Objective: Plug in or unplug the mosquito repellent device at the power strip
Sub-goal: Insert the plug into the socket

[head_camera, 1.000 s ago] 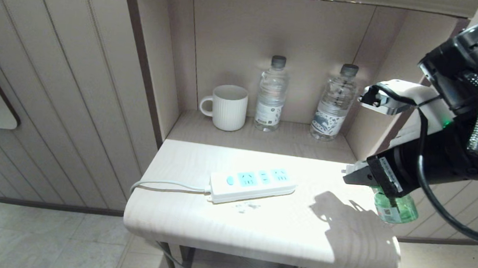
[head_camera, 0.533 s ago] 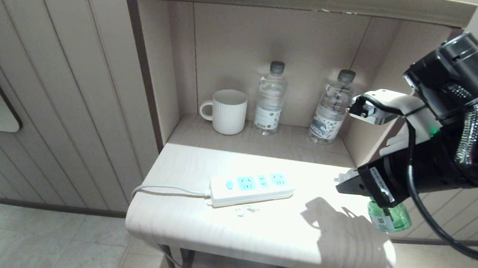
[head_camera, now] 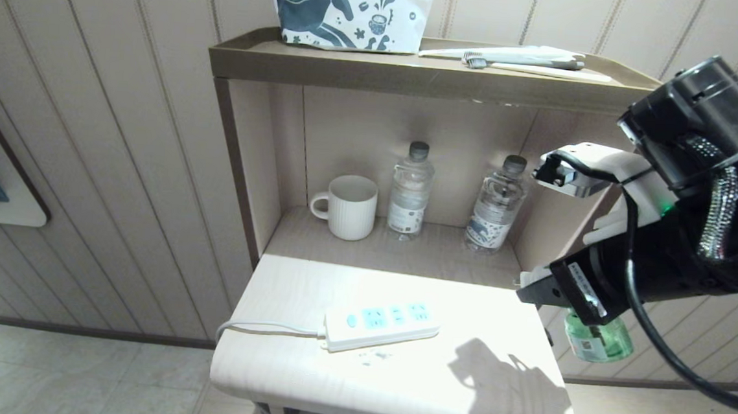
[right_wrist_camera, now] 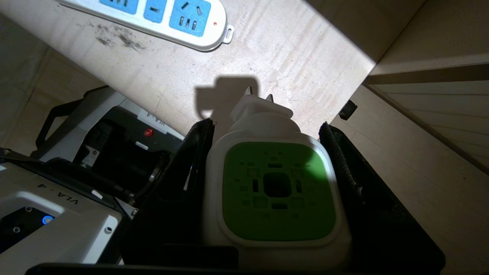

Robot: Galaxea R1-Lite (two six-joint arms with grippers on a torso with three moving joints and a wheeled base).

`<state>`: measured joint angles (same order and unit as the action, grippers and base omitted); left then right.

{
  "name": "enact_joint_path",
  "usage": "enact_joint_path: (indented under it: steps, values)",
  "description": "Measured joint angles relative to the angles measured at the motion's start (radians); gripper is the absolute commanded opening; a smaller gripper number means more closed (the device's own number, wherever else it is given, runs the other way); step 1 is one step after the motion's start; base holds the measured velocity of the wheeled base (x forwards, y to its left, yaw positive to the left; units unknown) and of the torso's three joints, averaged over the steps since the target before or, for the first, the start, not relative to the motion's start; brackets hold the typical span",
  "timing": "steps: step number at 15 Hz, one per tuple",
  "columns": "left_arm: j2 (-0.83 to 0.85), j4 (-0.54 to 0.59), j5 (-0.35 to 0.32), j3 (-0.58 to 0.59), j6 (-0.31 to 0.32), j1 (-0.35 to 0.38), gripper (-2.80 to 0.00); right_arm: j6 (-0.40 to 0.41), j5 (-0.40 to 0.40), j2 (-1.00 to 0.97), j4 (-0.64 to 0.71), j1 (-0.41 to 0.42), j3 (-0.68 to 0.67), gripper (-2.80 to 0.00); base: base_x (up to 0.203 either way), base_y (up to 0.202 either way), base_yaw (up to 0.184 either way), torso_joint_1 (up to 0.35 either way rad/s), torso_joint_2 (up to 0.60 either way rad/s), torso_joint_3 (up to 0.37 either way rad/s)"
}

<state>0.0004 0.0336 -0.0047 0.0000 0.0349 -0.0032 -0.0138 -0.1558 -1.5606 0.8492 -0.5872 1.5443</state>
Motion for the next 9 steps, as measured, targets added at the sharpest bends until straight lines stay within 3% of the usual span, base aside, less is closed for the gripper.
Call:
enact_joint_path:
  steps: [9]
  values:
    - [0.000, 0.000, 0.000, 0.000, 0.000, 0.000, -2.80, -0.003, 0.013, -0.048, -0.001, 0.000, -0.004, -2.80, 0.000, 0.000, 0.000, 0.259, -0.55, -0.302]
